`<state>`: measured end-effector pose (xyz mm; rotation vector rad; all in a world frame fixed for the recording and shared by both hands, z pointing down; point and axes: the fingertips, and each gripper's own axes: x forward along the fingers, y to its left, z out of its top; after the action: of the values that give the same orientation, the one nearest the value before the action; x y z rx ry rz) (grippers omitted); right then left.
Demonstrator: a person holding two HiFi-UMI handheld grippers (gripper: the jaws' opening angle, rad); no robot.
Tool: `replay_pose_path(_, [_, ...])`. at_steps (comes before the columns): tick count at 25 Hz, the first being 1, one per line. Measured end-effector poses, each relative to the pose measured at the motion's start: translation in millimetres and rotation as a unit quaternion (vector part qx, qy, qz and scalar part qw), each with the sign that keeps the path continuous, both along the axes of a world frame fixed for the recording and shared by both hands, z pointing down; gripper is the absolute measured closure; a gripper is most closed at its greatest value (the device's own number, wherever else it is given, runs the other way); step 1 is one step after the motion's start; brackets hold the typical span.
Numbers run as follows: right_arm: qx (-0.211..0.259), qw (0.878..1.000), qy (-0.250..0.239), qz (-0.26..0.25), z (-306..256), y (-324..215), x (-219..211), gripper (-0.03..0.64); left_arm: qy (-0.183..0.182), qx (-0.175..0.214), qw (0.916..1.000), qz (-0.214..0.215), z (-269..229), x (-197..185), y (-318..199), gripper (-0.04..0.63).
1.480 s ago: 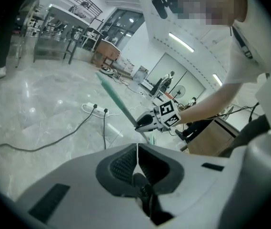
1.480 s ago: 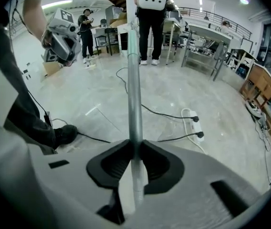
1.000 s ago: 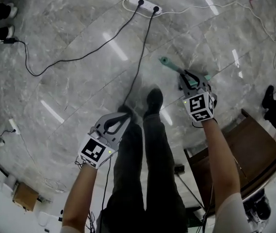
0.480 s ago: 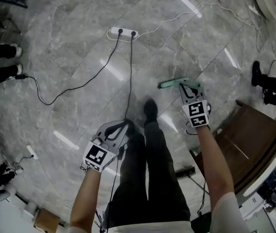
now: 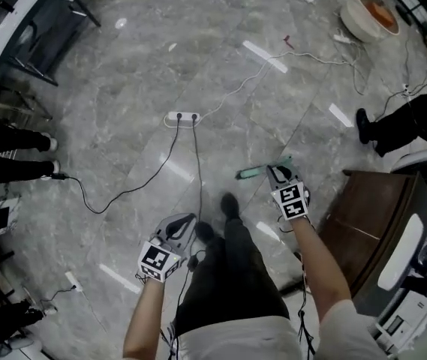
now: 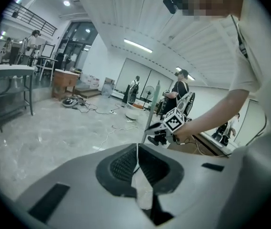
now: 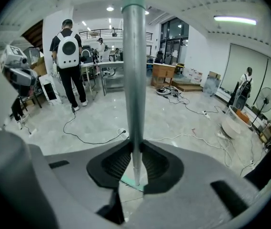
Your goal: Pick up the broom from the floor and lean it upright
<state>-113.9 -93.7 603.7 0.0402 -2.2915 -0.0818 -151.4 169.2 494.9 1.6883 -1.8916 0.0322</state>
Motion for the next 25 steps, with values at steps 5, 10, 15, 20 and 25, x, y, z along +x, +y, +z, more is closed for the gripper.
replay_pose_path(5, [-0.008,0.999,-0.008,0.034,-83,-12,39,0.543,-0.011,0.002,0.9997,0.020,-67,23,-12,0.584])
replay_pose_path(10, [-0.029,0.998,-0.006,0.061,-152,12,78,0.541,-0.008,0.038,0.9984,0.042,-137,41,-31,0.584])
replay_pose_path(15, [-0.026,0.996,-0.041,0.068,-238,33,116,0.542,-0.010,0.059,0.9956,0.072,-204,76,-40,0.584])
replay_pose_path(20, [-0.015,0.996,-0.067,0.065,-296,54,142,0.543,-0.027,0.075,0.9923,0.095,-253,100,-42,0.584])
replay_pose_path(25, [-0.011,0.991,-0.094,0.093,-333,57,165,0.541,-0.029,0.094,0.9889,0.111,-280,114,-43,0.584])
